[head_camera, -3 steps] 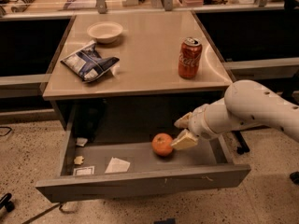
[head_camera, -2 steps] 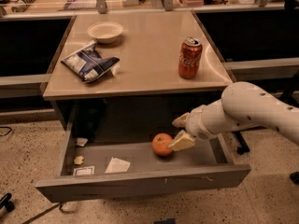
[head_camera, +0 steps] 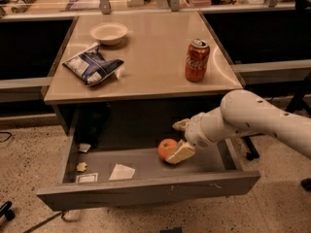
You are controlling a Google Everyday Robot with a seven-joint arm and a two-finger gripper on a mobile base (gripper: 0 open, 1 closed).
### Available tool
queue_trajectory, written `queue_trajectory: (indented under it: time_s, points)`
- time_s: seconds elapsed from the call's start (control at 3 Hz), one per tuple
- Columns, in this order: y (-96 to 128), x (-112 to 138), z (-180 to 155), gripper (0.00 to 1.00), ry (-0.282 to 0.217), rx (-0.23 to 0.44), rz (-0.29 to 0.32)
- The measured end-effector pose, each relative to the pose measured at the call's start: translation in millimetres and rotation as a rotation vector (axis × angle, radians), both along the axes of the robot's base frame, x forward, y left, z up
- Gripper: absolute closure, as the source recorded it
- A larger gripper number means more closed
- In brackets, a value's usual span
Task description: Pick orange from top drawer and place on counter
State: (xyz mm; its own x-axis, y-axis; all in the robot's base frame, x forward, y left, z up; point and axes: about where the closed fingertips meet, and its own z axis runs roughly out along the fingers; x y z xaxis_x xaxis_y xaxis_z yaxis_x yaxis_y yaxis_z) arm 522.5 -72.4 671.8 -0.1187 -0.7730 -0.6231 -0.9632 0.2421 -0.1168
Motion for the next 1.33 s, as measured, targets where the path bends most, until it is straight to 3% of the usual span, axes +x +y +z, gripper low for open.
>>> queue_trajectory:
  time_s: [0.67,1.33]
  points:
    - [11,-3,-29,0.10,0.024,0.003,0.041]
    - [12,-3,-57,0.14,0.039,0.024,0.052]
